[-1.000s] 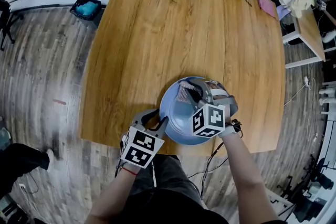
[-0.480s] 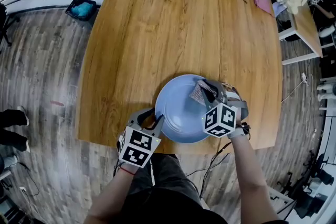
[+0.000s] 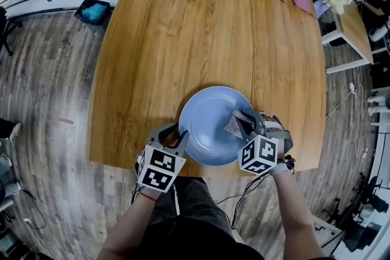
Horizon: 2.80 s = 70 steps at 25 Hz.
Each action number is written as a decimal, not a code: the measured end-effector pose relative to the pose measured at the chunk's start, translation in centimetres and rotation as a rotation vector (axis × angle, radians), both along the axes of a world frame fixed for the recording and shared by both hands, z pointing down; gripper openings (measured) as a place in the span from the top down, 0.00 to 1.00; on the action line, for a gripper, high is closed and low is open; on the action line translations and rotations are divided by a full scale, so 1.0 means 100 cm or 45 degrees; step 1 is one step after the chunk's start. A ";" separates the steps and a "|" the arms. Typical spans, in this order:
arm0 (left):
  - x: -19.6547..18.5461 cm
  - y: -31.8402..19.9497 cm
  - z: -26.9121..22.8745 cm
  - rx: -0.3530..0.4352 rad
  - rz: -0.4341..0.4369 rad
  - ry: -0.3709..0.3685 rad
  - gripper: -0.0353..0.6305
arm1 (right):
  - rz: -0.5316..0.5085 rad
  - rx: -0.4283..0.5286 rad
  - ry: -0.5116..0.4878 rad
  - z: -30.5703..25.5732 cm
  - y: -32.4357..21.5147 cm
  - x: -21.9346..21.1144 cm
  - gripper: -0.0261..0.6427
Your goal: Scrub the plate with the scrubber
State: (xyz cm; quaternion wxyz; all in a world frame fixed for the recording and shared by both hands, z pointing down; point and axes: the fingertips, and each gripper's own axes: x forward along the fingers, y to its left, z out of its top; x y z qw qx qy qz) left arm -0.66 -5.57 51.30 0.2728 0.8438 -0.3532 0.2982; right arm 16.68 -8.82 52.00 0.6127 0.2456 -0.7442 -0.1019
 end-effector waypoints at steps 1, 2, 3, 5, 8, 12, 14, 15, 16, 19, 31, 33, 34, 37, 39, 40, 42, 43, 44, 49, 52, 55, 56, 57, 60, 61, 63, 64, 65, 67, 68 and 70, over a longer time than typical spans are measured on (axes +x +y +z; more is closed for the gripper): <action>0.000 -0.001 0.000 0.003 -0.003 -0.002 0.78 | 0.001 -0.029 -0.006 0.000 0.006 0.000 0.84; 0.001 -0.002 0.000 0.007 -0.006 -0.004 0.78 | 0.004 -0.061 -0.016 0.001 0.011 0.000 0.84; 0.001 -0.003 0.000 0.011 -0.009 -0.005 0.78 | 0.007 -0.093 -0.030 0.001 0.017 -0.001 0.84; 0.002 -0.004 -0.001 0.015 -0.018 -0.004 0.79 | 0.004 -0.154 -0.066 0.002 0.027 -0.006 0.84; 0.002 -0.006 -0.001 0.015 -0.041 0.010 0.81 | -0.007 -0.244 -0.144 0.002 0.041 -0.020 0.84; 0.002 -0.006 -0.001 0.012 -0.061 0.025 0.81 | -0.042 -0.351 -0.262 0.003 0.059 -0.044 0.84; 0.002 -0.006 -0.001 0.010 -0.065 0.028 0.81 | -0.087 -0.374 -0.294 0.002 0.067 -0.058 0.84; 0.002 -0.006 -0.002 0.009 -0.068 0.029 0.82 | -0.106 -0.386 -0.311 0.002 0.070 -0.065 0.84; 0.002 -0.007 -0.002 0.008 -0.070 0.029 0.82 | -0.125 -0.399 -0.331 0.002 0.074 -0.072 0.84; 0.002 -0.008 -0.002 0.005 -0.075 0.029 0.82 | -0.184 -0.417 -0.385 0.002 0.081 -0.095 0.84; 0.004 -0.002 -0.001 0.032 -0.064 0.071 0.82 | -0.325 -0.241 -0.437 0.001 0.044 -0.142 0.83; 0.004 -0.001 -0.003 0.044 -0.045 0.100 0.82 | -0.354 -0.200 -0.436 -0.001 0.036 -0.146 0.83; 0.004 0.000 -0.004 0.051 -0.034 0.110 0.82 | -0.374 -0.179 -0.429 -0.001 0.033 -0.149 0.83; 0.002 0.004 -0.007 0.062 -0.025 0.126 0.82 | -0.424 -0.130 -0.414 -0.002 0.025 -0.157 0.83; -0.001 0.003 -0.006 0.059 -0.038 0.126 0.82 | -0.431 -0.112 -0.425 -0.003 0.019 -0.161 0.83; -0.003 0.003 -0.005 0.056 -0.042 0.127 0.82 | -0.429 -0.104 -0.432 -0.003 0.015 -0.162 0.83; -0.008 0.000 -0.005 0.049 -0.048 0.121 0.82 | -0.424 -0.086 -0.440 -0.003 0.007 -0.166 0.83; -0.010 -0.002 -0.005 0.046 -0.051 0.114 0.82 | -0.423 -0.072 -0.438 -0.004 0.003 -0.167 0.83; -0.013 -0.004 -0.005 0.045 -0.054 0.107 0.82 | -0.421 -0.055 -0.430 -0.004 -0.001 -0.168 0.83; -0.018 -0.010 -0.005 0.038 -0.080 0.089 0.82 | -0.367 0.018 -0.379 -0.004 -0.028 -0.163 0.83; -0.019 -0.009 -0.006 0.045 -0.092 0.066 0.82 | -0.326 0.074 -0.339 -0.005 -0.043 -0.150 0.83; -0.019 -0.008 -0.005 0.051 -0.097 0.044 0.82 | -0.269 0.135 -0.287 -0.005 -0.058 -0.132 0.83; -0.019 -0.008 -0.005 0.051 -0.097 0.039 0.82 | -0.242 0.146 -0.277 -0.005 -0.063 -0.126 0.83; -0.019 -0.008 -0.005 0.052 -0.096 0.034 0.82 | -0.215 0.155 -0.268 -0.005 -0.066 -0.119 0.83; -0.019 -0.009 -0.005 0.060 -0.097 0.016 0.82 | -0.160 0.190 -0.217 -0.006 -0.074 -0.098 0.83; -0.019 -0.009 -0.005 0.063 -0.098 0.011 0.82 | -0.145 0.199 -0.196 -0.006 -0.075 -0.090 0.83; -0.019 -0.009 -0.004 0.068 -0.102 0.005 0.82 | -0.107 0.207 -0.155 -0.005 -0.075 -0.072 0.83; -0.019 -0.008 -0.004 0.070 -0.104 0.003 0.82 | -0.086 0.206 -0.138 -0.004 -0.074 -0.063 0.83; -0.019 -0.008 -0.004 0.072 -0.105 0.000 0.82 | -0.065 0.203 -0.122 -0.004 -0.072 -0.054 0.83; -0.018 -0.008 -0.004 0.075 -0.107 -0.002 0.82 | -0.029 0.188 -0.104 -0.004 -0.064 -0.040 0.83; -0.018 -0.008 -0.004 0.076 -0.108 -0.002 0.82 | -0.013 0.177 -0.101 -0.004 -0.060 -0.035 0.83; -0.019 -0.009 -0.004 0.078 -0.110 -0.002 0.82 | 0.012 0.151 -0.098 -0.003 -0.050 -0.028 0.83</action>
